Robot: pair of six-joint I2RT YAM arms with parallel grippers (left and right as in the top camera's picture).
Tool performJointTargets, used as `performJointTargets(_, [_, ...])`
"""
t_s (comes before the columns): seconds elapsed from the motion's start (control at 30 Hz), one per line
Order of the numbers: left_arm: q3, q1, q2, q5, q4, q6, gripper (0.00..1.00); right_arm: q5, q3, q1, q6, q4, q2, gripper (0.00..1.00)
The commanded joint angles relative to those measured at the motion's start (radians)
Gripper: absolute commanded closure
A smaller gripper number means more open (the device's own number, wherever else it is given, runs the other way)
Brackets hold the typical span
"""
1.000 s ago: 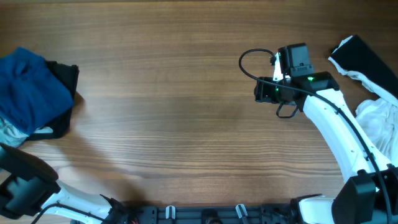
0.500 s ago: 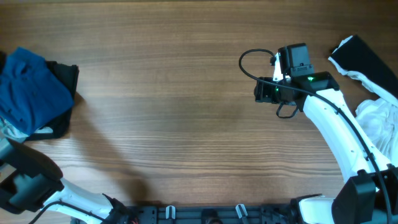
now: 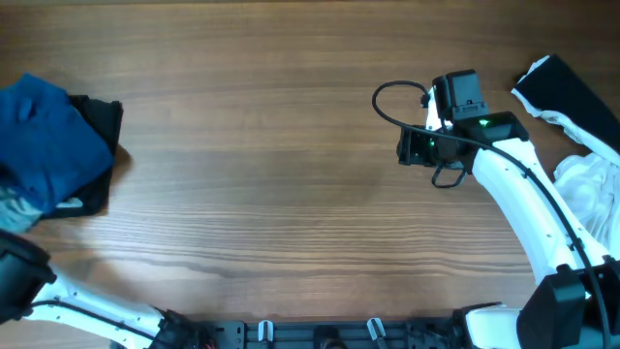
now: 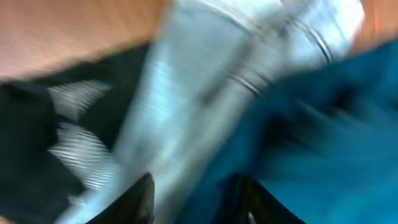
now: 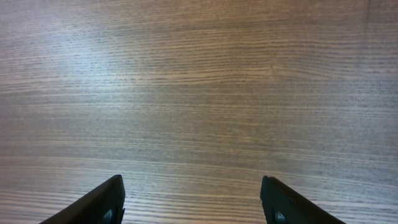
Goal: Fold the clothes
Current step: 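Release the teal bundle on the pile and open the left gripper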
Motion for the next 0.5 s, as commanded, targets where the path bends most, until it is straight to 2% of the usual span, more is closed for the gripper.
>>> performJointTargets(0.0, [0.016,0.08,-0.014,0.166,0.047,-0.002,0.55,0.02,0.012,-0.003,-0.004,0.001,-0.004,0.29])
performJointTargets(0.17, [0.016,0.082,-0.036,0.283,0.067,0.003,0.45,0.02,0.012,-0.003,-0.005,0.007,-0.004,0.27])
performJointTargets(0.47, [0.016,-0.049,-0.229,0.289,0.063,0.062,0.39,0.019,0.012,-0.003,-0.005,0.047,-0.004,0.0])
